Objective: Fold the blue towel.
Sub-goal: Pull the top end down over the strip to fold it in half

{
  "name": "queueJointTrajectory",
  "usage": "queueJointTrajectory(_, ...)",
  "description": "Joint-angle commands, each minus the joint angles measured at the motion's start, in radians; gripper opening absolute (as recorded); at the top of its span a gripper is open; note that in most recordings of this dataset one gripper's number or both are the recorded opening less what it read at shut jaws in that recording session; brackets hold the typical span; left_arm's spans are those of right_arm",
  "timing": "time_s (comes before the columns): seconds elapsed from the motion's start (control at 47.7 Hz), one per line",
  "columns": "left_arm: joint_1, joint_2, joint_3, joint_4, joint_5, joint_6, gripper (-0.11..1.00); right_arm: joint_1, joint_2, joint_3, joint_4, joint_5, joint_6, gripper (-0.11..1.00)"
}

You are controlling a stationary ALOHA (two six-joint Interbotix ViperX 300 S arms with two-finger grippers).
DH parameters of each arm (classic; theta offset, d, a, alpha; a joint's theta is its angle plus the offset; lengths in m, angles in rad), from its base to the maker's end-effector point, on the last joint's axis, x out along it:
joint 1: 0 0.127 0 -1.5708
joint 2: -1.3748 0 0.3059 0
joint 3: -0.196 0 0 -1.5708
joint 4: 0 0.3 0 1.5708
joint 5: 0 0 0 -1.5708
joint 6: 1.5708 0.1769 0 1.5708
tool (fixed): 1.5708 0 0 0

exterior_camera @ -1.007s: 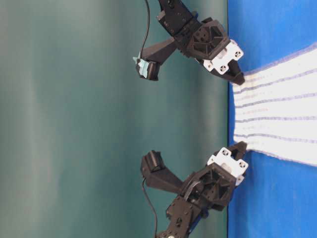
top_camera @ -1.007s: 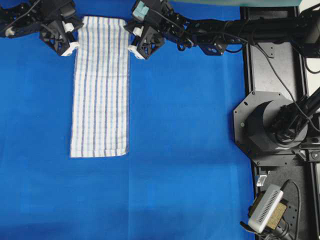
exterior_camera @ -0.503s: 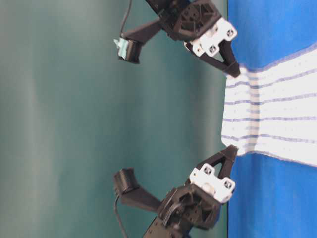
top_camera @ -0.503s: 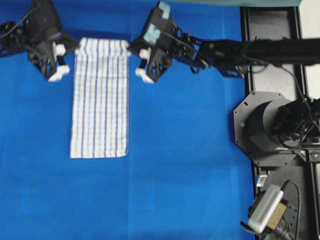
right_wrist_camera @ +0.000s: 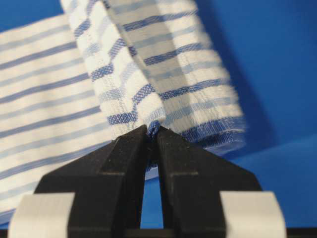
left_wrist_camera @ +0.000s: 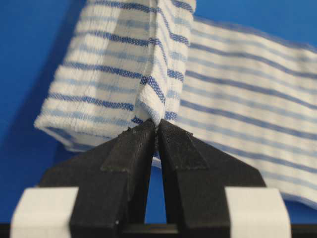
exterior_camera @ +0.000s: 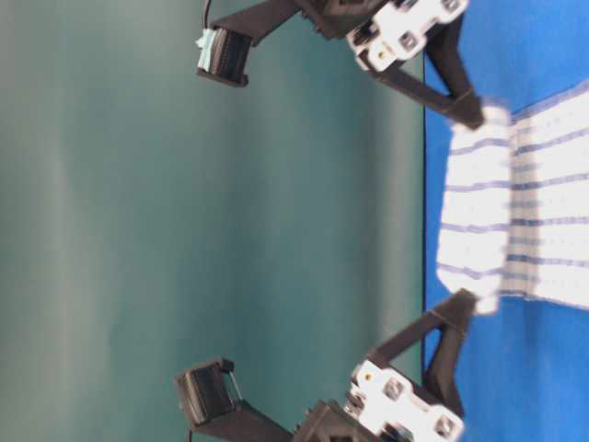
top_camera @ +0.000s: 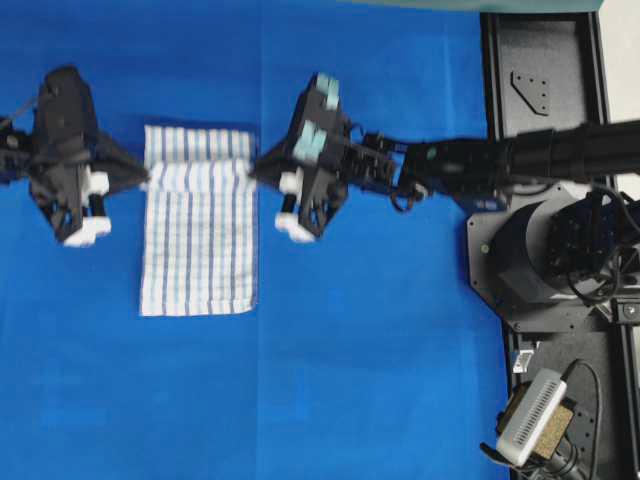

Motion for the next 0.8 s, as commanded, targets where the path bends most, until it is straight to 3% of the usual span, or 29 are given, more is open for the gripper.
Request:
queueJointTrajectory(0.0, -0.038, -0.025, -0.009, -0.002, -0.006, -0.014, 0.03, 0.034, -0.023, -0.003, 0.028, 0.005, 0.0, 0.18)
queueJointTrajectory(0.147, -0.109, -0.018, -0.014, -0.003, -0.009, -0.048, 0.03, 0.094, -0.021, -0.003, 0.086, 0.037, -0.002, 0.18)
queueJointTrajectory(0.461, -0.232, -0.003, -0.031, -0.003, -0.035, -0.129, 0.03, 0.215, -0.021, -0.008, 0.164, 0.061, 0.0, 0.18)
queueJointTrajectory(0.776, -0.284, 0.015, -0.037, -0.003, -0.04, -0.143, 0.03, 0.253, -0.023, -0.012, 0.183, 0.083, -0.002, 0.18)
